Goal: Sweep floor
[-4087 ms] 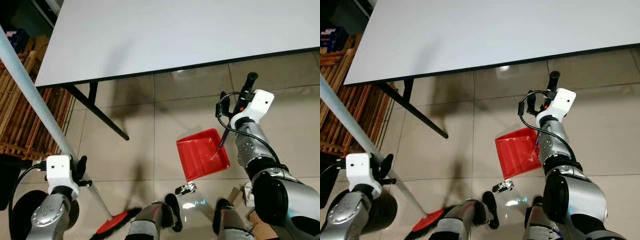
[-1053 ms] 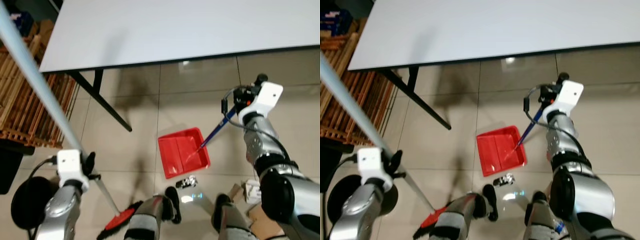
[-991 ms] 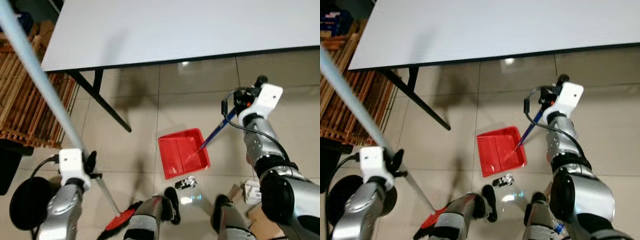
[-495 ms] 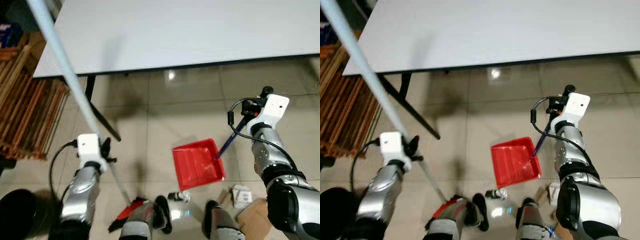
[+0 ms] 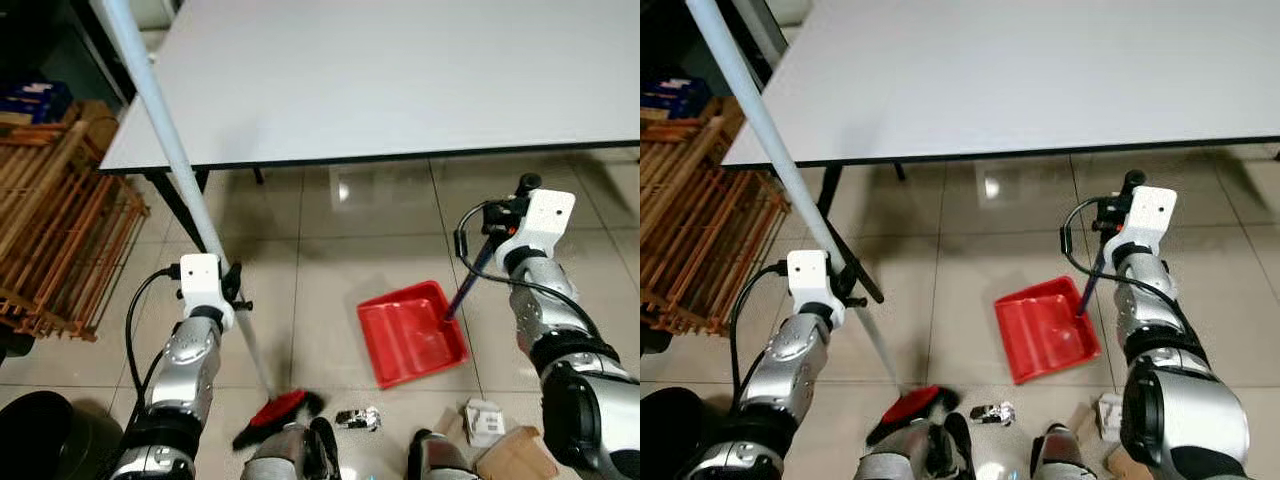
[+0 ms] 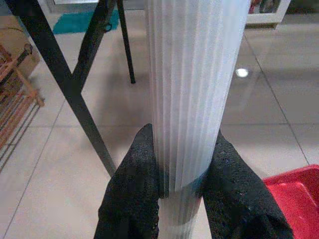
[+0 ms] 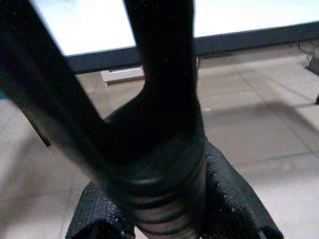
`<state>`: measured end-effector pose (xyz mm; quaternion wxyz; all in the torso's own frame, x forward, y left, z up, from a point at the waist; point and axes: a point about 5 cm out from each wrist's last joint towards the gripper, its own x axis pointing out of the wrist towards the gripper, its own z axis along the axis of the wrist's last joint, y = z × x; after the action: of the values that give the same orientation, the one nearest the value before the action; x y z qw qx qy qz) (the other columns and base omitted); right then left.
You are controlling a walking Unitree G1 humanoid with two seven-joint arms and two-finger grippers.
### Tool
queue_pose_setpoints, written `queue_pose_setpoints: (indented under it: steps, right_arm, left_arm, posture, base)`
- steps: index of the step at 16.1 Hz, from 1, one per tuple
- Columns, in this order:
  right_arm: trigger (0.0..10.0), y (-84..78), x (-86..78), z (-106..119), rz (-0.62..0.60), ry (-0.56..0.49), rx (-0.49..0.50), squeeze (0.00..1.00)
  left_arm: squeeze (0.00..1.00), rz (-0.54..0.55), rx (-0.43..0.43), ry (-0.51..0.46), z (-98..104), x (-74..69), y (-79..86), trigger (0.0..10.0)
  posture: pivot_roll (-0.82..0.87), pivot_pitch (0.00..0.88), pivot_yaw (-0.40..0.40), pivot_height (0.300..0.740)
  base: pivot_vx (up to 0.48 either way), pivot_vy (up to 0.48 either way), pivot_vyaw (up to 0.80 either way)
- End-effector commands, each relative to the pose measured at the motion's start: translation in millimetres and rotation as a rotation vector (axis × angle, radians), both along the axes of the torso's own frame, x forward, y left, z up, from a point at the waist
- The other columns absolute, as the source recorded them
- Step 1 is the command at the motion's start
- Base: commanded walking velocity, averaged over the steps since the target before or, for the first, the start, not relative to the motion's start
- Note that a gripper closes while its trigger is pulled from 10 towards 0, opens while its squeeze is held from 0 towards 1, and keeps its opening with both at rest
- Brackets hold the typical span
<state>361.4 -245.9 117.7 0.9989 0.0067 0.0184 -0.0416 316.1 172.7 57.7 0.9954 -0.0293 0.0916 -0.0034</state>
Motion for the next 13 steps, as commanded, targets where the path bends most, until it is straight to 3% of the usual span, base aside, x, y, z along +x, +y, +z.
queue_pose_setpoints:
  steps: [1, 6, 7, 9, 11, 13]
  right_arm:
    - [10.0, -4.4, -1.7, 1.3, 0.018, 0.000, -0.040, 0.00]
    - [10.0, 1.4, -7.1, -8.8, 0.085, 0.034, -0.088, 0.00]
    - [10.0, 10.2, -9.7, -14.4, 0.095, 0.029, -0.072, 0.00]
    - [10.0, 15.5, -10.9, -17.7, 0.072, 0.019, -0.027, 0.00]
    - [10.0, 19.1, -14.1, -23.9, 0.042, 0.020, 0.021, 0.00]
    - [10.0, 22.5, -20.6, -32.8, 0.025, 0.027, 0.060, 0.00]
  left_arm:
    - [0.00, 0.018, 0.023, -0.038, 5.7, 3.4, 2.7, 10.0]
    - [0.00, 0.100, 0.121, -0.046, 5.5, 3.5, 14.4, 10.0]
    - [0.00, 0.272, 0.267, -0.067, 7.3, 1.3, 29.2, 10.0]
    - [0.00, 0.383, 0.394, -0.076, 10.5, 2.7, 39.4, 10.0]
    - [0.00, 0.474, 0.475, -0.089, 16.2, 4.1, 46.6, 10.0]
    - [0.00, 0.489, 0.476, -0.093, 19.6, 6.3, 52.2, 10.0]
  posture:
    - [-0.21, 0.083, 0.141, 0.740]
    - [-0.22, 0.091, 0.147, 0.740]
    - [-0.23, 0.090, 0.143, 0.740]
    - [-0.23, 0.090, 0.141, 0.740]
    - [-0.23, 0.090, 0.139, 0.740]
    - [-0.23, 0.093, 0.140, 0.740]
  base:
    - [0.000, 0.000, 0.00]
    - [0.000, 0.000, 0.00]
    - [0.000, 0.000, 0.00]
    - [0.000, 0.000, 0.00]
    - [0.000, 0.000, 0.00]
    - [0.000, 0.000, 0.00]
